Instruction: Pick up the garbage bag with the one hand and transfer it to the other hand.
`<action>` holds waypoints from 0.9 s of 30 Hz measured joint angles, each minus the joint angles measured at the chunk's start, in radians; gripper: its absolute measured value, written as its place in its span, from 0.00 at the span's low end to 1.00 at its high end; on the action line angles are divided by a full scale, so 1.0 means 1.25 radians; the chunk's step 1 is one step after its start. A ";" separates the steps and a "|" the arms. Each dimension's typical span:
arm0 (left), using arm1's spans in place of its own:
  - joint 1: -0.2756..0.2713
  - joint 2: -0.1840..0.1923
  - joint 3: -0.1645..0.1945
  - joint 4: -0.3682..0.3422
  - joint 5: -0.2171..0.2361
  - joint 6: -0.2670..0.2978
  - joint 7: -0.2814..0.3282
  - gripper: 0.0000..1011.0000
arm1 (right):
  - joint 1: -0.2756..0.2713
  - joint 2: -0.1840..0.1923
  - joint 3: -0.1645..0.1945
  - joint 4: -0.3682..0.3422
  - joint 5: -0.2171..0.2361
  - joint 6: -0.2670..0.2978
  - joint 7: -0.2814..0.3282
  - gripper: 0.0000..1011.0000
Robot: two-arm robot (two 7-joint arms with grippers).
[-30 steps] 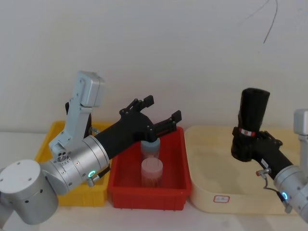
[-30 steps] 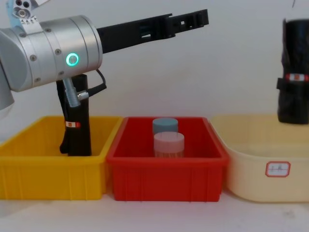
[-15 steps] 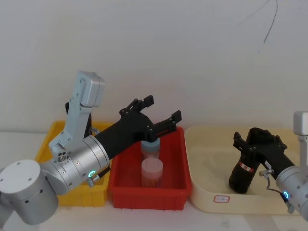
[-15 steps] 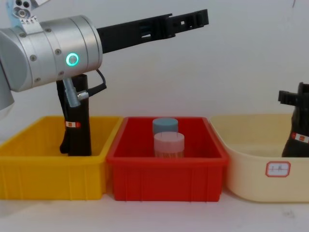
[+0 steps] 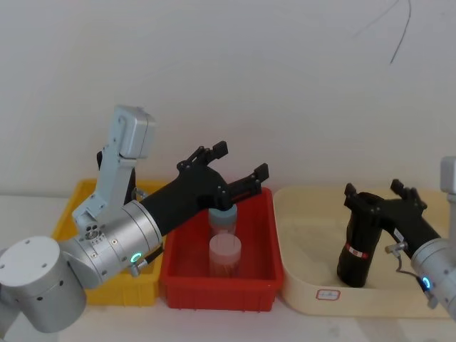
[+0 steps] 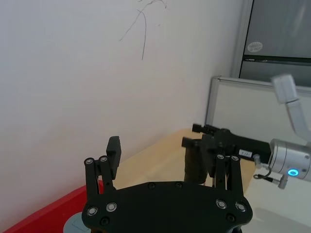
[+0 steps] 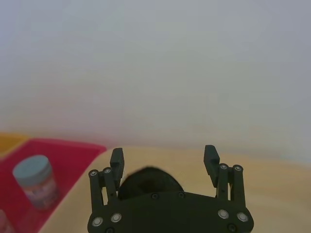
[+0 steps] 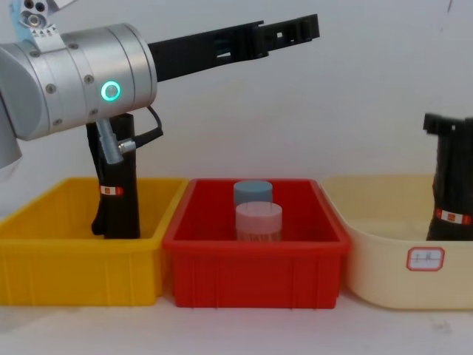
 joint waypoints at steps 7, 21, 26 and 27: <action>0.000 0.000 0.000 0.000 0.000 0.000 0.000 0.99 | -0.005 0.002 0.011 -0.053 -0.009 -0.022 0.004 0.99; 0.000 0.000 0.000 0.000 0.000 0.000 0.000 0.99 | -0.014 0.010 0.021 -0.162 -0.004 -0.029 0.036 0.99; 0.000 0.000 0.000 0.000 0.000 0.000 0.000 0.99 | -0.026 0.012 0.012 -0.191 0.011 -0.008 0.055 0.99; 0.000 0.000 0.000 0.000 0.000 0.000 0.000 0.99 | -0.027 0.012 0.011 -0.194 0.012 -0.005 0.056 0.99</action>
